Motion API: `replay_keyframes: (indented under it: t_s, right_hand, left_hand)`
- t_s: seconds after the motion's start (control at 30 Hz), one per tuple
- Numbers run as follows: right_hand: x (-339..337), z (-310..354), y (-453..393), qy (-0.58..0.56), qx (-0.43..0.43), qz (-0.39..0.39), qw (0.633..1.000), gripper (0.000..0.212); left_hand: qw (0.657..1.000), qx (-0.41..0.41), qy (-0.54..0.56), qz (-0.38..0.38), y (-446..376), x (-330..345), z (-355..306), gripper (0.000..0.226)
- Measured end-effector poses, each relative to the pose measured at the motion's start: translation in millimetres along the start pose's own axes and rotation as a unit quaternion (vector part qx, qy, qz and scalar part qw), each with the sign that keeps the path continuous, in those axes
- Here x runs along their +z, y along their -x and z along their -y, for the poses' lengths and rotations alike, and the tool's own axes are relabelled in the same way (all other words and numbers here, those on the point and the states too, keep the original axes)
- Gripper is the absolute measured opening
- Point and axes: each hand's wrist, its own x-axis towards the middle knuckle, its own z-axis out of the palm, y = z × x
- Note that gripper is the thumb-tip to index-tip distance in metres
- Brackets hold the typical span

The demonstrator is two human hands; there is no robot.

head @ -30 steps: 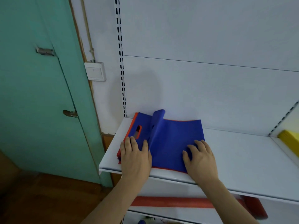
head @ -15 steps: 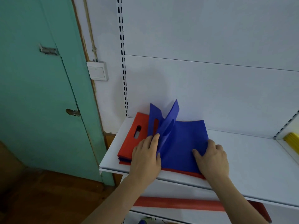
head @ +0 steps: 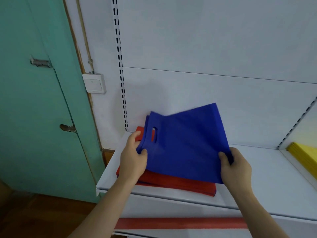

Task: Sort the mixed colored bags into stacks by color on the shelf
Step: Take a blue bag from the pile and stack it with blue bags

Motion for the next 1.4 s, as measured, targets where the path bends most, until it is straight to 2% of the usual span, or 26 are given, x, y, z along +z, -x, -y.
replay_keyframes:
  t_s: [0.1, 0.17, 0.3, 0.4, 0.43, 0.5, 0.67, 0.83, 0.9, 1.0, 1.1, 1.23, 1.4]
  right_hand:
    - [-7.9, -1.4, 4.5, -0.056, -0.006, -0.055, 0.997, 0.01]
    - [-10.7, -3.9, 7.9, -0.07, -0.006, -0.07, 0.995, 0.013]
    - [-10.0, -6.9, 16.6, -0.084, 0.012, -0.035, 0.996, 0.028]
    - [-8.4, -7.2, 19.8, -0.068, 0.02, 0.003, 0.997, 0.014]
    - [-9.0, -6.5, 19.9, -0.056, 0.012, 0.006, 0.998, 0.009]
    - [-14.1, -5.5, 21.0, -0.038, -0.006, -0.007, 0.999, 0.014]
    - [-45.2, -10.4, 35.7, -0.043, 0.021, -0.1, 0.994, 0.005]
    - [-93.6, -27.3, 65.2, -0.061, 0.074, -0.205, 0.974, 0.046]
    - [-119.3, -34.9, 76.5, -0.054, 0.081, -0.237, 0.967, 0.053]
    - [-163.7, -52.4, 94.2, -0.023, 0.089, -0.285, 0.954, 0.041]
    - [-209.7, -75.2, 111.1, 0.02, 0.093, -0.315, 0.944, 0.029]
    - [-272.7, -112.2, 131.5, 0.073, 0.059, -0.325, 0.941, 0.037]
    - [-361.0, -173.1, 159.1, 0.143, 0.059, -0.328, 0.932, 0.038]
  left_hand:
    - [0.999, 0.033, 0.028, -0.012, -0.3, -1.0, -2.1, 0.068]
    - [0.998, 0.046, 0.035, -0.014, -1.6, 0.3, -3.5, 0.054]
    - [0.997, 0.069, 0.045, 0.011, -4.7, 9.7, -6.5, 0.025]
    - [0.996, 0.078, 0.036, 0.035, -4.3, 17.6, -9.0, 0.014]
    - [0.996, 0.079, 0.034, 0.037, -4.8, 19.9, -9.2, 0.014]
    - [0.996, 0.073, 0.034, 0.031, -5.9, 24.5, -9.3, 0.018]
    - [0.996, 0.049, 0.059, 0.048, -2.5, 46.8, -16.5, 0.025]
    - [0.992, 0.089, 0.077, 0.048, 22.8, 98.6, -32.9, 0.016]
    - [0.987, 0.108, 0.108, 0.059, 39.0, 120.2, -43.2, 0.027]
    - [0.979, 0.127, 0.134, 0.083, 66.8, 152.9, -62.0, 0.044]
    - [0.973, 0.145, 0.137, 0.116, 98.4, 188.3, -84.6, 0.041]
    - [0.969, 0.185, 0.089, 0.14, 145.6, 242.7, -113.8, 0.034]
    - [0.953, 0.231, 0.073, 0.183, 215.9, 322.4, -152.4, 0.035]
